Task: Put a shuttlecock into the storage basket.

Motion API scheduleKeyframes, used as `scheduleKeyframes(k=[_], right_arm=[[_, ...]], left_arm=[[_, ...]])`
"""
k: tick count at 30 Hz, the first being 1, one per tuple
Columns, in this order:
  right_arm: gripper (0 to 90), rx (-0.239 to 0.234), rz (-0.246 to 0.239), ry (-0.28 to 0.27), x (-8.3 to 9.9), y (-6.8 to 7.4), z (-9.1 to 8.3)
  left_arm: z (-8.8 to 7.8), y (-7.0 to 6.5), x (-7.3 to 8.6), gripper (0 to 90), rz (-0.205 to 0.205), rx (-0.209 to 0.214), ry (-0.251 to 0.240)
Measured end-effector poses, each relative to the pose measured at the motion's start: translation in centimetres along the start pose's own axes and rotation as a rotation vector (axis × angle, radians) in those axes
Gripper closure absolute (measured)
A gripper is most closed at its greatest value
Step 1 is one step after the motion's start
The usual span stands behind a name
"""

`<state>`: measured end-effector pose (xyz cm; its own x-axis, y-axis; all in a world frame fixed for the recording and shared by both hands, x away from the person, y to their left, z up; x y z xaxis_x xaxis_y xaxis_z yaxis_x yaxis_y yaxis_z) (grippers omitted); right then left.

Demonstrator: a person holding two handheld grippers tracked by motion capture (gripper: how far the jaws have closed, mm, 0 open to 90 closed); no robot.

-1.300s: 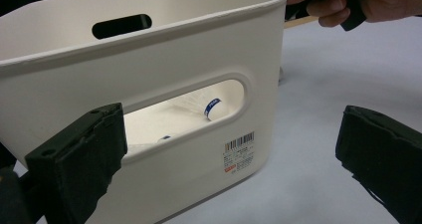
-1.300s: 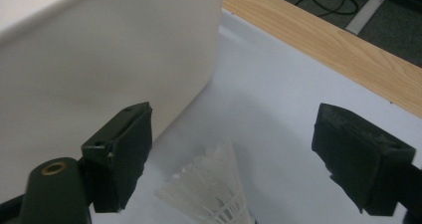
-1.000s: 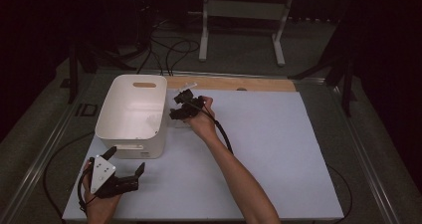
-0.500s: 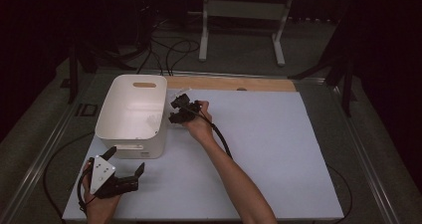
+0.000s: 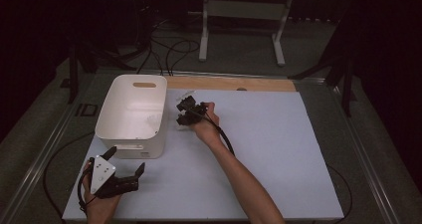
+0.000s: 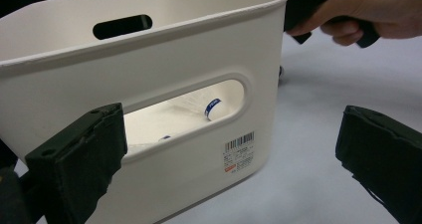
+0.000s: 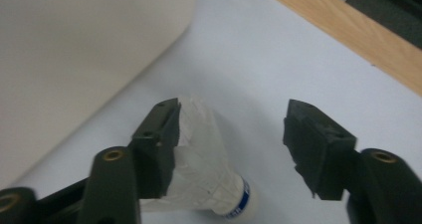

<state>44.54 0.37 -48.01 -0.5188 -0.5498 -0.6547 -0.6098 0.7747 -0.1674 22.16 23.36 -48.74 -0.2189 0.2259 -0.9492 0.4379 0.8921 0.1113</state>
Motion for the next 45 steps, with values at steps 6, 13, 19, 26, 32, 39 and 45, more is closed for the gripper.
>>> scheduleKeyframes(k=[6,13,19,26,32,39,45], right_arm=[[50.3,0.007,-0.012,0.007,0.7,-1.0,-0.9],[60.9,-0.012,0.008,0.019,1.4,-2.3,-1.7],[73.6,-0.066,0.053,0.036,2.5,-3.6,-2.1],[83.3,-0.108,0.085,0.043,3.3,-4.3,-2.2],[83.6,-0.125,0.092,0.045,3.5,-4.3,-2.0],[89.2,-0.118,0.084,0.034,3.4,-4.2,-2.3],[89.3,-0.118,0.081,0.020,3.3,-4.2,-2.7]], left_arm=[[0.0,-0.1,0.0,0.2,0.000,0.001,0.001],[0.1,-0.1,0.0,0.2,0.001,-0.001,0.002],[0.1,-0.1,0.0,0.2,0.001,-0.002,0.002],[0.1,-0.1,0.0,0.2,0.001,-0.002,0.003],[0.1,-0.1,0.0,0.2,0.002,-0.002,0.002],[0.1,-0.1,0.0,0.2,0.002,-0.002,0.002],[0.1,-0.1,0.0,0.2,0.001,-0.002,0.002]])
Point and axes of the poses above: each handheld gripper's, and its own axes: z roughly forward along the jaws, x roughly out of its underside, y roughly to its left, the point moved 1 cm from there along z, roughly forward along the jaws, and after that the axes turned 1 degree about -y, right-handed, at the moved point
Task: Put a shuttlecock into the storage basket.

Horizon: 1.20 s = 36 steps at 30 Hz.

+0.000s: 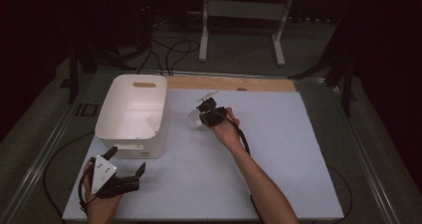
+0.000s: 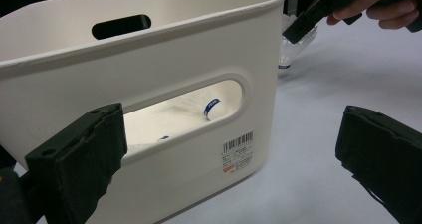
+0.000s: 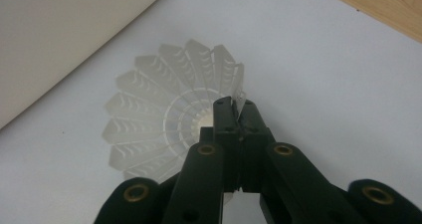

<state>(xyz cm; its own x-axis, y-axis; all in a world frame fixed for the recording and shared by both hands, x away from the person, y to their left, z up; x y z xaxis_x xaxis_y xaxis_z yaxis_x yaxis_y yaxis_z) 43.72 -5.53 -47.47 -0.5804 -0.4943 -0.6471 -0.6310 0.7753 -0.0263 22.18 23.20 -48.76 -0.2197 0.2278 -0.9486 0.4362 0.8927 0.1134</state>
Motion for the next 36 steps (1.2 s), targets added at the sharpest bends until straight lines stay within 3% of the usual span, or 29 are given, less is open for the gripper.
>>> scheduleKeyframes(k=[36], right_arm=[[89.2,0.001,-0.012,-0.037,-0.3,0.1,-1.7]], left_arm=[[0.0,0.0,0.0,0.2,0.000,-0.003,-0.002]])
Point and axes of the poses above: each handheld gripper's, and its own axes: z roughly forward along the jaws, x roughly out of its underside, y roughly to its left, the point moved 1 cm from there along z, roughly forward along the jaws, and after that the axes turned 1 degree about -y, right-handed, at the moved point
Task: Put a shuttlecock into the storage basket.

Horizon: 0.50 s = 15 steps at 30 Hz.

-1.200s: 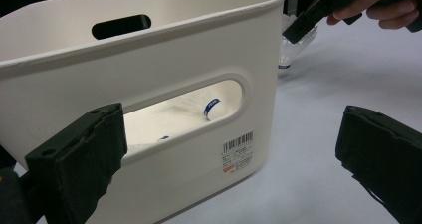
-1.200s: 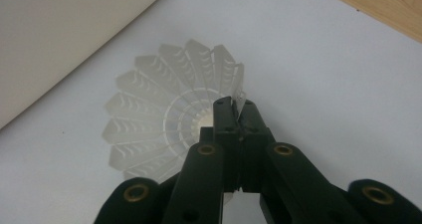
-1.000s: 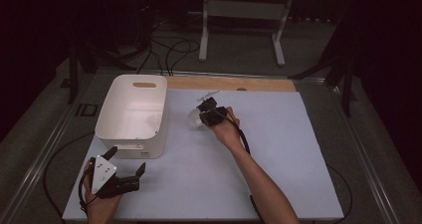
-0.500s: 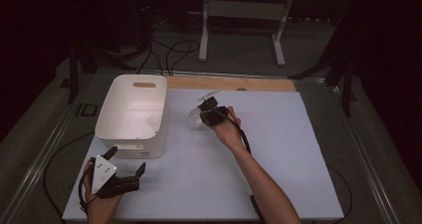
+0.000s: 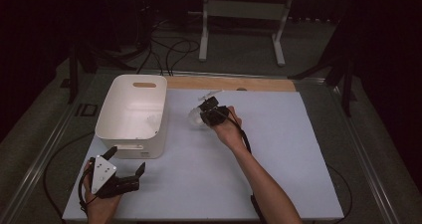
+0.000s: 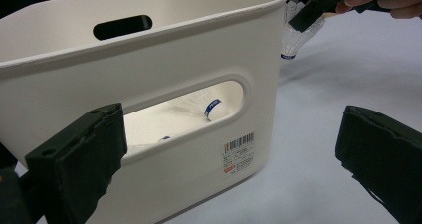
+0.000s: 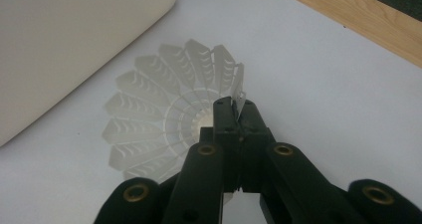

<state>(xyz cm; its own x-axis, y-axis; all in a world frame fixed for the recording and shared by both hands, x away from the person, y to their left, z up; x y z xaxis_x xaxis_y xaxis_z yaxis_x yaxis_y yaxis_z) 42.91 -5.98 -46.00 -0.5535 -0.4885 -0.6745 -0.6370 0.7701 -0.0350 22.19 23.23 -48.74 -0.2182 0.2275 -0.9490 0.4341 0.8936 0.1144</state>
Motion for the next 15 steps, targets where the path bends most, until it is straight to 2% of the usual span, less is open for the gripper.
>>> scheduleKeyframes(k=[15], right_arm=[[89.3,0.000,-0.010,-0.019,-0.19,0.30,-0.74]], left_arm=[[0.00,-0.01,0.00,0.2,0.001,0.000,0.000]])
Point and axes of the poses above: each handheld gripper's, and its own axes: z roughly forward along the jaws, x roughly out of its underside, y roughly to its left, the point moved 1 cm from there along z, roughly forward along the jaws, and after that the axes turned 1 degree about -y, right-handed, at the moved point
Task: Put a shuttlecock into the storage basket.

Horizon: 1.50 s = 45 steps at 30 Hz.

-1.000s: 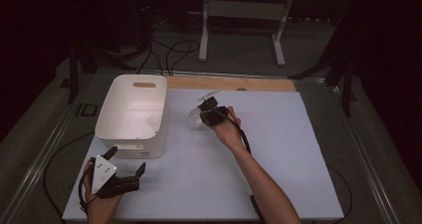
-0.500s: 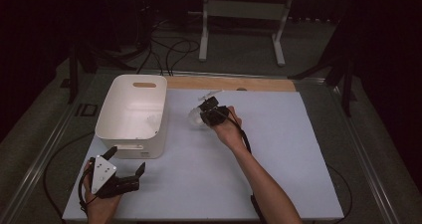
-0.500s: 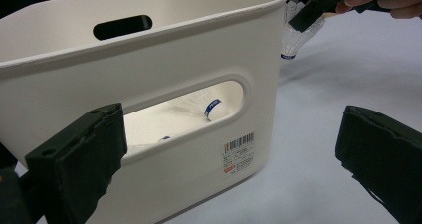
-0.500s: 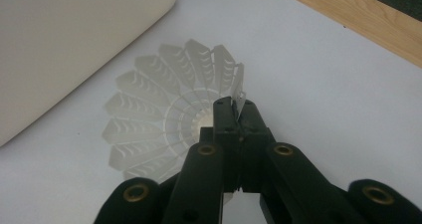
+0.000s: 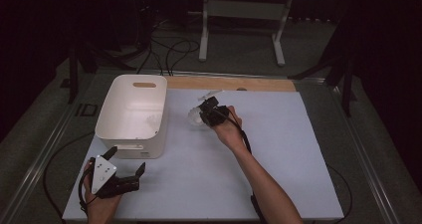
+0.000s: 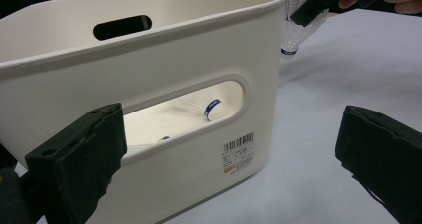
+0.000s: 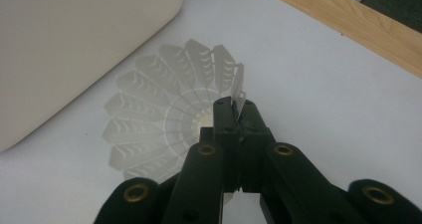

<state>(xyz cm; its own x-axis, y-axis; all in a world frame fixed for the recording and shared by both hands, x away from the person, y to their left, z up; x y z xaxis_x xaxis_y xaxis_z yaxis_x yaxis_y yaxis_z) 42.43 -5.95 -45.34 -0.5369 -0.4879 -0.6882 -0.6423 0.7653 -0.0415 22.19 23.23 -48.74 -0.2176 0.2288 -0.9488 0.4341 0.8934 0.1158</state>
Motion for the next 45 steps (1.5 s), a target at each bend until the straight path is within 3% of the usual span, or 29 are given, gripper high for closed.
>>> scheduleKeyframes(k=[45], right_arm=[[89.3,0.019,-0.002,-0.043,-0.4,-0.2,-1.6]], left_arm=[[0.0,0.0,0.0,0.2,-0.003,-0.002,-0.003]])
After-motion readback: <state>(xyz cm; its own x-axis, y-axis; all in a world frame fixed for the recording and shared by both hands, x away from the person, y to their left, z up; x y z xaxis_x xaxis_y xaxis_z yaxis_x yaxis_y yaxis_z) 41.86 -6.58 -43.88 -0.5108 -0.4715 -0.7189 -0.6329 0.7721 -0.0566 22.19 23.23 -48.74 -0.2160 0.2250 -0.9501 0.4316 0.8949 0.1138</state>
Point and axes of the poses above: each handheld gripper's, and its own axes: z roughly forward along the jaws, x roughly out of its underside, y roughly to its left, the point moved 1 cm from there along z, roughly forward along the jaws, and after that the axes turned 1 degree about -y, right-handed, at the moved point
